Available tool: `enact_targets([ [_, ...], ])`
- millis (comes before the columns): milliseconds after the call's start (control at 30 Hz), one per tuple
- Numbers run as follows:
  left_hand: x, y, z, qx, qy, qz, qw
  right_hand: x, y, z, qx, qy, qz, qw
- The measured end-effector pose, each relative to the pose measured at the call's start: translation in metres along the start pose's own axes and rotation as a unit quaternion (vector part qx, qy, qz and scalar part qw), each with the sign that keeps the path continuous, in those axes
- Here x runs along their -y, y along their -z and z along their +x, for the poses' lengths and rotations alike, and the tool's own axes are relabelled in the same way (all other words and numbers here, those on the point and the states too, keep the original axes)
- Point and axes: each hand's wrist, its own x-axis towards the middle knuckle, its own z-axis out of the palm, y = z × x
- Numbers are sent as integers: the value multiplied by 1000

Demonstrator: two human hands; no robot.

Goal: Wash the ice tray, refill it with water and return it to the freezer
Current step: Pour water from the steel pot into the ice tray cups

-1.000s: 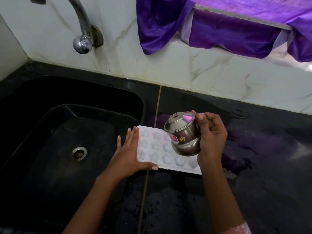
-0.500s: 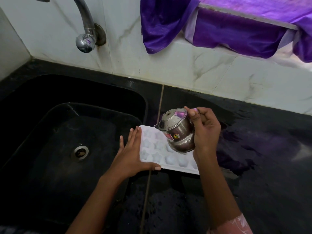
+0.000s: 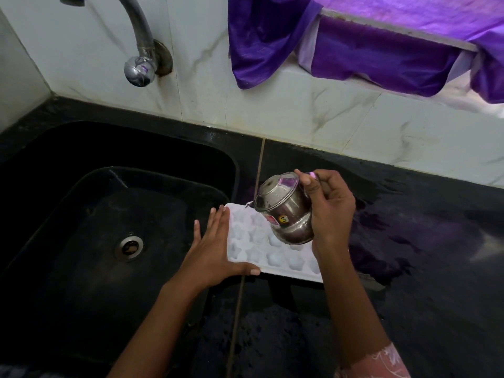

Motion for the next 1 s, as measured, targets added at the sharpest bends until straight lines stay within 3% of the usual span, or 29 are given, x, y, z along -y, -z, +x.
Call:
enact_targets([
  [633, -8, 0, -6, 1, 19, -8, 1000, 0, 20, -6, -75, -59, 169, 981],
  [1000, -9, 0, -8, -9, 20, -15, 1000, -2, 86, -9, -174, -33, 139, 974],
])
